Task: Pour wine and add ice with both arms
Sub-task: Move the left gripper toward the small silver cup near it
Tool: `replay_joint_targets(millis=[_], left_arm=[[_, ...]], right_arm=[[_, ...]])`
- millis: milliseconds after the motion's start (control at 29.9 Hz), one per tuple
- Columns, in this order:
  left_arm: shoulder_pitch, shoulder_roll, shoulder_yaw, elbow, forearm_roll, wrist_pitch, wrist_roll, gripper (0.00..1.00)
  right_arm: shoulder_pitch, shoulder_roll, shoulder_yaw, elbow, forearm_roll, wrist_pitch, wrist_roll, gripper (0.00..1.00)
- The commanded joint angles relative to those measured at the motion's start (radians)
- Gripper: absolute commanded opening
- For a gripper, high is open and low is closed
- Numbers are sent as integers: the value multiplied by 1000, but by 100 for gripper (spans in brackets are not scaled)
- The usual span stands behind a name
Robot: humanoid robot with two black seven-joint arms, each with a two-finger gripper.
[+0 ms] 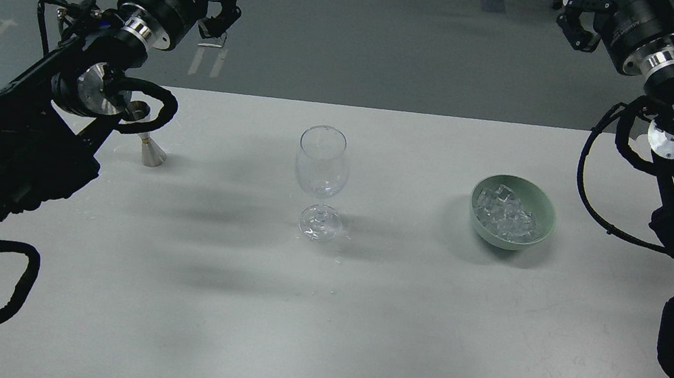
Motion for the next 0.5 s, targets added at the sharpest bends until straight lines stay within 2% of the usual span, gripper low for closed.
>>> replay_joint_targets(millis=[0, 134, 301, 368, 468], left_arm=[[-3, -1, -1, -2, 4, 4, -5, 98], [-9, 0, 1, -2, 5, 12, -23, 98], [-15, 16, -4, 0, -1, 33, -22, 98], [-12, 22, -19, 26, -7, 48, -20, 98], [-15, 20, -34, 86, -8, 19, -11, 98]], right_arm=[[-1, -3, 0, -4, 0, -1, 0, 100], [0, -3, 2, -2, 0, -4, 0, 100], [9, -3, 2, -4, 0, -11, 0, 100], [11, -3, 2, -4, 0, -11, 0, 100], [14, -3, 3, -4, 0, -11, 0, 100]])
